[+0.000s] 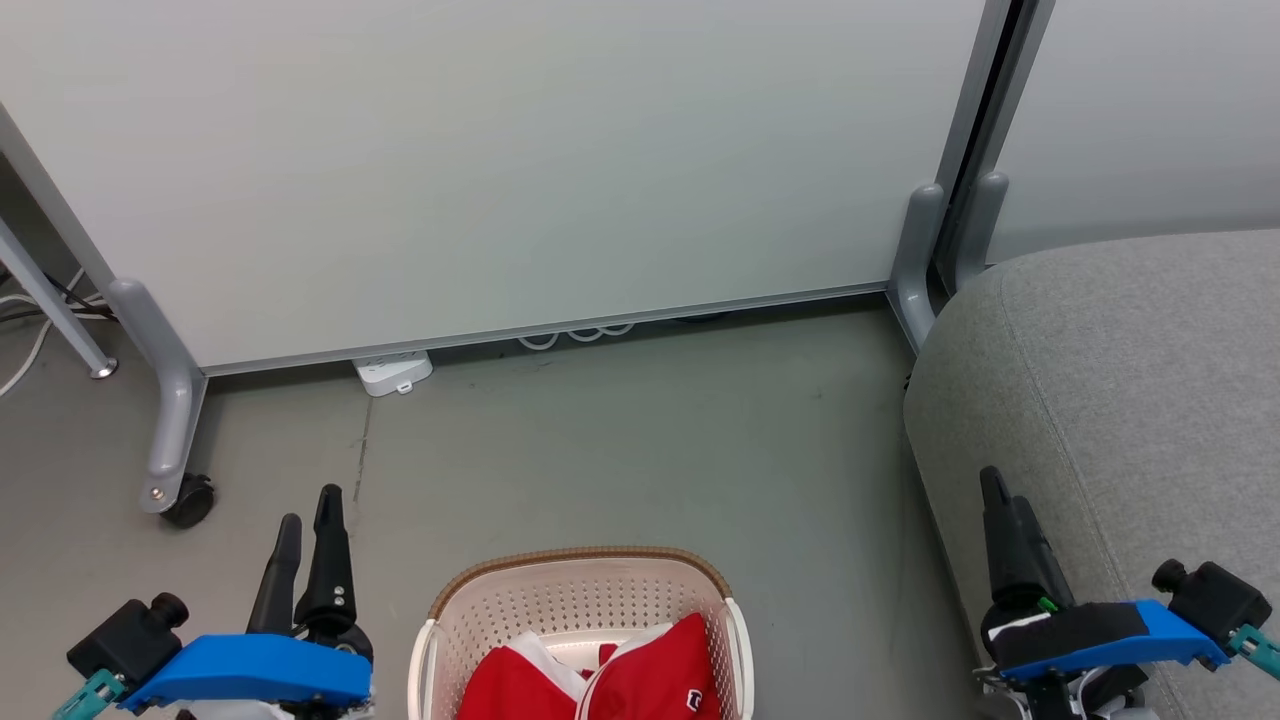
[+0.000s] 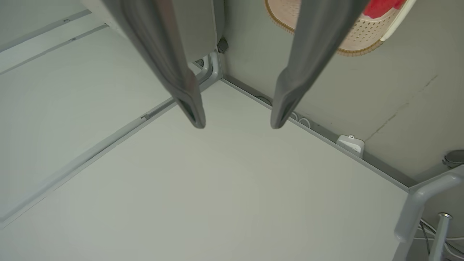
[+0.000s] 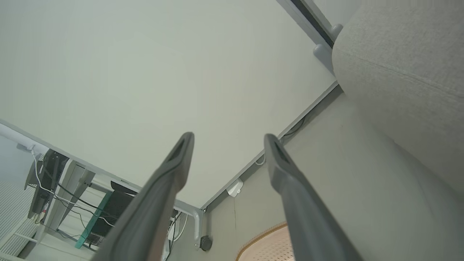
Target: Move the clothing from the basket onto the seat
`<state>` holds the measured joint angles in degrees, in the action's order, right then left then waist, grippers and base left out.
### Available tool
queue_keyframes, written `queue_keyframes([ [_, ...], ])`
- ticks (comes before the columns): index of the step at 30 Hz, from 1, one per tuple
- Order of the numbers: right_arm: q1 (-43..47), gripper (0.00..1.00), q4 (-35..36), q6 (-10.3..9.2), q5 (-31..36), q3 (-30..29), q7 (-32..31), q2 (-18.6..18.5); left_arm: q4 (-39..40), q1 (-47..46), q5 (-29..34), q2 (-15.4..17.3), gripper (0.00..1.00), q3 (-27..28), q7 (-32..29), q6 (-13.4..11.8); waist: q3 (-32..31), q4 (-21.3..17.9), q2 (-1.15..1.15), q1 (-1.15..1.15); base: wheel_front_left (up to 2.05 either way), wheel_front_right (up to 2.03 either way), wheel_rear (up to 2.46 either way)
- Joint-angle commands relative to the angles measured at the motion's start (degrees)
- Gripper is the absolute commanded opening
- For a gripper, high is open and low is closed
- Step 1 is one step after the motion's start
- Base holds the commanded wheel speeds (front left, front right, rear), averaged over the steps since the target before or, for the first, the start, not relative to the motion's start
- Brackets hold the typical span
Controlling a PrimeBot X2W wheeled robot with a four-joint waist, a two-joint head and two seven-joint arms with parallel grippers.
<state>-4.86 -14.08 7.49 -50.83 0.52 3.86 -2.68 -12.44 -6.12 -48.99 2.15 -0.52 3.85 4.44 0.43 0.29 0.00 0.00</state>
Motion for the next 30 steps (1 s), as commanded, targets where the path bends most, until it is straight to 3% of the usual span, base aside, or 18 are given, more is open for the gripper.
queue_keyframes([
  [1,-2.0,1.0,0.5,0.0,1.8,0.4,0.5,-0.2,0.6,-1.7,2.0,0.6,1.0,-0.4,0.6,-0.2,0.0,0.0,0.0,0.0,0.0,0.0,0.0],
  [30,-3.2,1.0,-1.8,0.0,22.3,2.9,5.4,-0.2,-1.0,-2.6,23.2,1.0,1.0,-4.2,5.4,-1.3,-0.1,0.2,0.0,0.0,0.0,0.0,0.0],
])
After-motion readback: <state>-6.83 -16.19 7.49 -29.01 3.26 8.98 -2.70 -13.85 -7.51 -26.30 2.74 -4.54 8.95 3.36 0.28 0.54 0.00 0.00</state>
